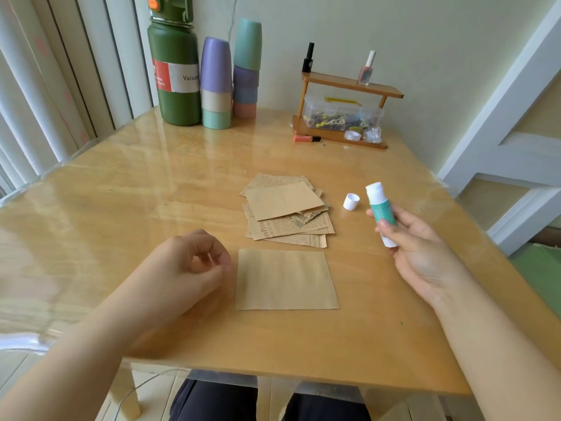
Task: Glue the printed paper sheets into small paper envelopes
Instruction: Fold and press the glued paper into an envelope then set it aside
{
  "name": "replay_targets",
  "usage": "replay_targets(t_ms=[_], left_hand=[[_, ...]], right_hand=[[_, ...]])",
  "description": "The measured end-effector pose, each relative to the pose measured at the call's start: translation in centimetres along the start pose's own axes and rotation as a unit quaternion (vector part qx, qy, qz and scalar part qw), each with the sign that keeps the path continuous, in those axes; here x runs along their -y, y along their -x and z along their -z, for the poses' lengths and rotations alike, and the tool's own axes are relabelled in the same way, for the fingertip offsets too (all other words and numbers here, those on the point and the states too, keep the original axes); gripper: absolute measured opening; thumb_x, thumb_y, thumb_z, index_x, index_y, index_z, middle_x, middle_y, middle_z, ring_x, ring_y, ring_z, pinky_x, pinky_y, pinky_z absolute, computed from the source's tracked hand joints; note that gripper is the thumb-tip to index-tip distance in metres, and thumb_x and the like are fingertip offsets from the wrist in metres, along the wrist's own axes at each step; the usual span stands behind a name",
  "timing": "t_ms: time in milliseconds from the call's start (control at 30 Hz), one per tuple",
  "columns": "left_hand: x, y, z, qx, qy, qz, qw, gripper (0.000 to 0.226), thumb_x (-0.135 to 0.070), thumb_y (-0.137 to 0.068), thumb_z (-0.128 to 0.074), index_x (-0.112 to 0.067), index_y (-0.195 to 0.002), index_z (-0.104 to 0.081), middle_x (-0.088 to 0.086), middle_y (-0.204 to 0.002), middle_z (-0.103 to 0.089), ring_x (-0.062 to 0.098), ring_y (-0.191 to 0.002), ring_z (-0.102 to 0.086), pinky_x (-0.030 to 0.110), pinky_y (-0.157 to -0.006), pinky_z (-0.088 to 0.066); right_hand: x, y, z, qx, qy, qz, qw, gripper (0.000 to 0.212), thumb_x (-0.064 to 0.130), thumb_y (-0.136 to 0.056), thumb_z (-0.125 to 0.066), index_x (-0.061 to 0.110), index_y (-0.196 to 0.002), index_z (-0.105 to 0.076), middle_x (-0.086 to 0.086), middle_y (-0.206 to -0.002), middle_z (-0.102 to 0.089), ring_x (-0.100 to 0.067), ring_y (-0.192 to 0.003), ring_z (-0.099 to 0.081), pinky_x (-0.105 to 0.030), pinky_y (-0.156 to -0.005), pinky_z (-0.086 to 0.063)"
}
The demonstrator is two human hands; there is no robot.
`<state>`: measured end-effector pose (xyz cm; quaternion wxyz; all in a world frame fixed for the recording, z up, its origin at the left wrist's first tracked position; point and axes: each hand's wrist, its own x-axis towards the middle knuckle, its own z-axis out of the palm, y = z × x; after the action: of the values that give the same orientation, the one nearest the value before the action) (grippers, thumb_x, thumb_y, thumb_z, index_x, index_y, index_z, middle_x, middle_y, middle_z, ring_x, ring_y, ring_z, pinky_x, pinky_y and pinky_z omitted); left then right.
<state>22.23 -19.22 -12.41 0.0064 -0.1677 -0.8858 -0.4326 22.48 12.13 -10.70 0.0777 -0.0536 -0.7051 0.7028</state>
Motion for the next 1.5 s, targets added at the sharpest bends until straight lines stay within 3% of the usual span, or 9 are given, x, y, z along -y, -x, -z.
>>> replay_targets(t_ms=[200, 500, 767, 867, 1000, 1100, 1233, 1367, 1500], left_hand=[[-2.3, -6.6, 0.9, -0.032, -0.14, -0.03, 0.989, 0.01, -0.021, -0.083, -0.065, -0.023, -0.091, -0.06, -0.015, -0.087, -0.057, 0.004, -0.085, -0.055, 0.009, -0.064, -0.037], [-1.9, -14.2, -4.8, 0.086, -0.265, -0.031, 0.96, 0.043, -0.036, -0.079, -0.06, -0.022, -0.117, -0.045, -0.004, -0.116, -0.047, 0.02, -0.098, -0.051, 0.033, -0.083, -0.046], [-1.6, -14.2, -4.0, -0.012, -0.3, -0.092, 0.949, 0.015, -0.022, -0.089, -0.047, -0.016, -0.099, -0.055, 0.003, -0.097, -0.066, 0.027, -0.085, -0.059, 0.035, -0.068, -0.051], [-2.2, -13.4, -3.0, -0.072, -0.259, -0.078, 0.96, 0.012, -0.017, -0.089, -0.046, -0.015, -0.1, -0.051, 0.006, -0.088, -0.065, 0.028, -0.075, -0.057, 0.033, -0.061, -0.047], [-3.5, -10.9, -0.3, -0.149, -0.186, -0.133, 0.962, 0.014, -0.011, -0.091, -0.049, -0.013, -0.104, -0.056, 0.002, -0.089, -0.066, 0.019, -0.076, -0.061, 0.03, -0.065, -0.049], [-4.9, -7.9, 2.3, -0.112, -0.082, -0.166, 0.976, 0.015, -0.01, -0.089, -0.057, -0.025, -0.088, -0.059, -0.018, -0.081, -0.063, -0.008, -0.074, -0.057, 0.006, -0.065, -0.04], [-6.3, -4.3, 4.2, 0.027, 0.078, -0.127, 0.988, 0.013, -0.02, -0.083, -0.065, -0.033, -0.083, -0.064, -0.016, -0.085, -0.07, 0.0, -0.081, -0.064, 0.012, -0.075, -0.048], [-5.3, -2.9, 3.3, 0.064, 0.138, -0.09, 0.984, 0.011, -0.021, -0.081, -0.064, -0.025, -0.091, -0.068, -0.005, -0.087, -0.072, 0.011, -0.084, -0.067, 0.03, -0.081, -0.054], [-2.7, -1.5, 2.4, -0.038, 0.083, -0.083, 0.992, 0.028, -0.021, -0.081, -0.069, -0.035, -0.104, -0.06, -0.012, -0.095, -0.064, 0.007, -0.087, -0.061, 0.03, -0.083, -0.052]], right_hand=[[-0.5, -3.4, -0.2, -0.057, 0.096, 0.026, 0.993, 0.036, 0.0, -0.085, -0.065, 0.026, -0.107, -0.054, 0.003, -0.109, -0.069, -0.011, -0.095, -0.061, -0.022, -0.074, -0.046], [-2.3, -4.5, -0.4, -0.103, 0.225, 0.057, 0.967, 0.039, 0.007, -0.082, -0.069, 0.038, -0.092, -0.046, 0.014, -0.092, -0.069, -0.005, -0.077, -0.069, -0.031, -0.081, -0.05], [-3.0, -4.6, 0.1, -0.093, 0.25, 0.05, 0.963, 0.045, 0.013, -0.076, -0.076, 0.04, -0.098, -0.048, 0.017, -0.105, -0.064, -0.005, -0.104, -0.062, -0.029, -0.092, -0.048], [-2.0, -3.8, 0.4, -0.146, 0.324, 0.045, 0.934, 0.064, 0.024, -0.07, -0.082, 0.031, -0.124, -0.047, 0.016, -0.126, -0.05, -0.006, -0.123, -0.046, -0.026, -0.097, -0.037], [0.9, 0.1, -0.6, -0.249, 0.351, 0.211, 0.878, 0.06, 0.023, -0.069, -0.08, 0.023, -0.121, -0.049, 0.011, -0.116, -0.046, -0.009, -0.109, -0.047, -0.023, -0.093, -0.035], [2.5, 3.1, -2.6, -0.155, 0.348, 0.243, 0.892, 0.059, 0.043, -0.068, -0.075, 0.033, -0.119, -0.048, 0.018, -0.117, -0.049, 0.004, -0.106, -0.046, -0.009, -0.089, -0.034], [2.3, 4.0, -4.5, 0.002, 0.309, 0.136, 0.941, 0.072, 0.072, -0.057, -0.068, 0.043, -0.121, -0.05, 0.026, -0.121, -0.054, 0.004, -0.115, -0.049, -0.021, -0.095, -0.039], [1.9, 4.8, -5.9, 0.108, 0.179, 0.061, 0.976, 0.04, 0.056, -0.069, -0.068, 0.025, -0.094, -0.071, 0.006, -0.096, -0.073, -0.012, -0.085, -0.066, -0.022, -0.079, -0.052], [0.9, 5.8, -6.4, 0.062, 0.185, 0.045, 0.98, 0.026, 0.042, -0.074, -0.063, 0.016, -0.078, -0.068, -0.001, -0.059, -0.065, -0.006, -0.051, -0.054, -0.017, -0.049, -0.042]])
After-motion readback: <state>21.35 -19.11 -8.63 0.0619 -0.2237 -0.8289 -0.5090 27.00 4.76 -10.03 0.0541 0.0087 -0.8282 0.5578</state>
